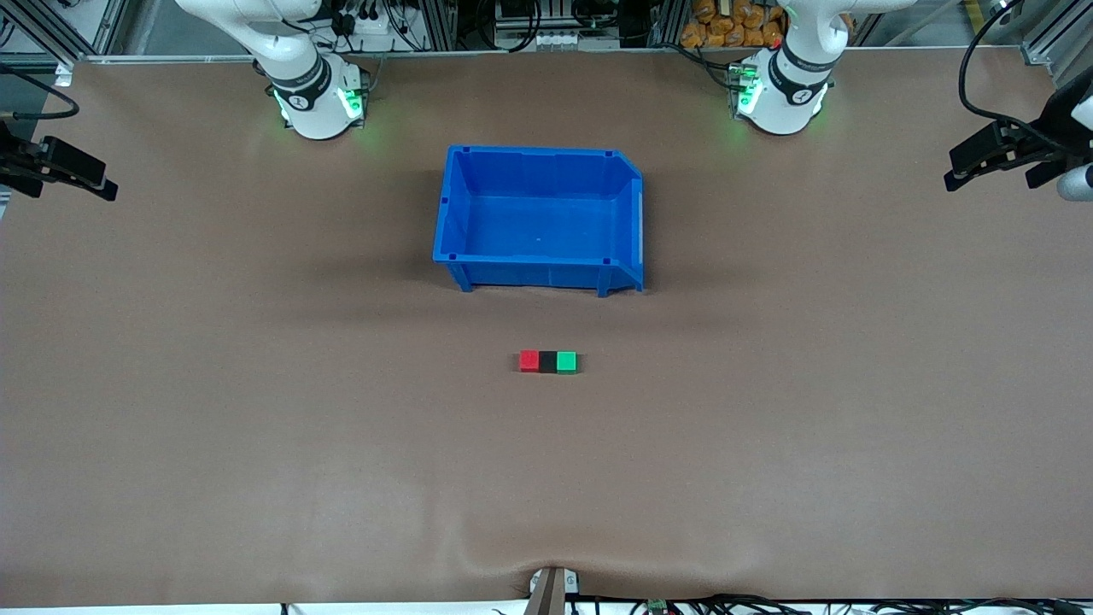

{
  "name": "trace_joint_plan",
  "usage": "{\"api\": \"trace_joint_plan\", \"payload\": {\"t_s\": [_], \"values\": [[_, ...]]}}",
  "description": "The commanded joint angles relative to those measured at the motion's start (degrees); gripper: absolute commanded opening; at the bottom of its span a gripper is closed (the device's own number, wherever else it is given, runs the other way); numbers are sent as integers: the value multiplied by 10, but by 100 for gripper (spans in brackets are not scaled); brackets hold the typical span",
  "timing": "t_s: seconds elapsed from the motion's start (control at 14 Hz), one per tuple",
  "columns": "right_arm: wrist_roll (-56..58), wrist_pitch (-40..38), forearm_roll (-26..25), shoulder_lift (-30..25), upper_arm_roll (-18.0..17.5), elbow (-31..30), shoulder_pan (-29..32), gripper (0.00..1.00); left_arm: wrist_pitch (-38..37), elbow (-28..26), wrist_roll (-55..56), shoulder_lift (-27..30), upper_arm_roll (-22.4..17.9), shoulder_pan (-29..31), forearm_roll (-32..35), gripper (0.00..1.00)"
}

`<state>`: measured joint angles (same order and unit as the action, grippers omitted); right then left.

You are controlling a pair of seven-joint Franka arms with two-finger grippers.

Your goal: Attach green and red cubes to black cube

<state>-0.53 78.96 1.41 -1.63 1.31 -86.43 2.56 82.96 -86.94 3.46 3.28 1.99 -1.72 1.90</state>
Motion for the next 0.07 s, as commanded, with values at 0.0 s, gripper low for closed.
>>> {"api": "trace_joint_plan", "payload": {"t_s": [0.0], "values": [[-1, -6, -7, -1, -2, 4, 2, 100, 6, -12, -15, 14, -1, -2, 6, 100]]}}
